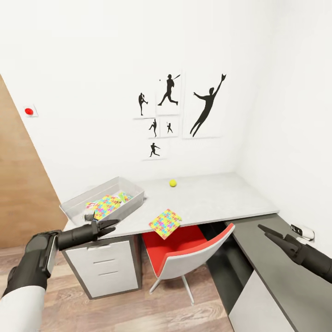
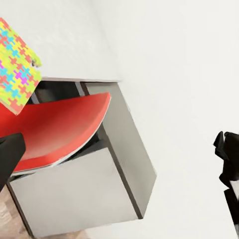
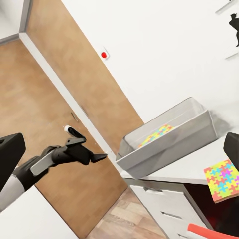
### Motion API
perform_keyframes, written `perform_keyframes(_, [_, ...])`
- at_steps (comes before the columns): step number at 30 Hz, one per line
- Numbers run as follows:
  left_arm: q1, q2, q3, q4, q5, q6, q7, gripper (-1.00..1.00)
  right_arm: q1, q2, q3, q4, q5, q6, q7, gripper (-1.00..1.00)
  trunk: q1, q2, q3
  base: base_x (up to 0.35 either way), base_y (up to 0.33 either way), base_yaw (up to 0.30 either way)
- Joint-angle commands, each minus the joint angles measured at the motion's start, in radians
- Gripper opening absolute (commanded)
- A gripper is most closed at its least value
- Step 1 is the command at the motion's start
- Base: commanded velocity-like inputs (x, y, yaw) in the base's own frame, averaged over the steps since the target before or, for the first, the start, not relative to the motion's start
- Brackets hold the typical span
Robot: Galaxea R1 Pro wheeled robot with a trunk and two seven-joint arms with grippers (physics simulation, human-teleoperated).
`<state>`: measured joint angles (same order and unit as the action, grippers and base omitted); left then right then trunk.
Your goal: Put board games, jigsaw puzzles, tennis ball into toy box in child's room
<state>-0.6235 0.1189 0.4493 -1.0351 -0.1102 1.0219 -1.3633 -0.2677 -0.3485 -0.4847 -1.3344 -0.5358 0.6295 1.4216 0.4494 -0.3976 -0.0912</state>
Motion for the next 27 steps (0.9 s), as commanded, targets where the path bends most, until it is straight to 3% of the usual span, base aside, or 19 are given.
perform_keyframes(1, [-0.014, -0.004, 0.002, 0.025, -0.01, 0.01, 0.008, 1.0, -0.001, 0.0, 0.0, 0.0, -0.003, 0.01, 0.002, 1.0, 0.001, -0.002, -0.002, 0.0, 0.0, 0.0])
perform_keyframes(6, [-0.069, -0.031, 0.002, 0.132, -0.004, 0.008, 0.097, 1.0, -0.001, 0.0, 0.0, 0.0, -0.003, 0.01, 0.001, 1.0, 0.001, -0.002, -0.002, 0.0, 0.0, 0.0])
perform_keyframes(10, [-0.096, -0.071, 0.002, 0.172, -0.002, 0.008, 0.164, 1.0, -0.001, 0.0, 0.0, 0.0, -0.003, 0.01, 0.001, 1.0, 0.001, -0.002, -0.002, 0.0, 0.0, 0.0])
perform_keyframes(11, [-0.104, -0.092, 0.002, 0.182, -0.002, 0.007, 0.196, 1.0, -0.001, 0.0, 0.0, 0.0, -0.003, 0.01, 0.001, 1.0, 0.001, -0.002, -0.002, 0.0, 0.0, 0.0])
perform_keyframes(19, [-0.117, -0.191, 0.003, 0.198, 0.0, 0.004, 0.346, 1.0, -0.001, 0.0, 0.0, 0.0, -0.003, 0.01, 0.0, 1.0, 0.001, -0.002, -0.002, 0.0, 0.0, 0.0])
perform_keyframes(27, [-0.119, -0.258, 0.009, 0.2, 0.002, -0.005, 0.466, 1.0, -0.001, 0.0, 0.0, 0.0, -0.003, 0.009, -0.002, 1.0, 0.001, -0.002, -0.002, 0.0, 0.0, 0.0])
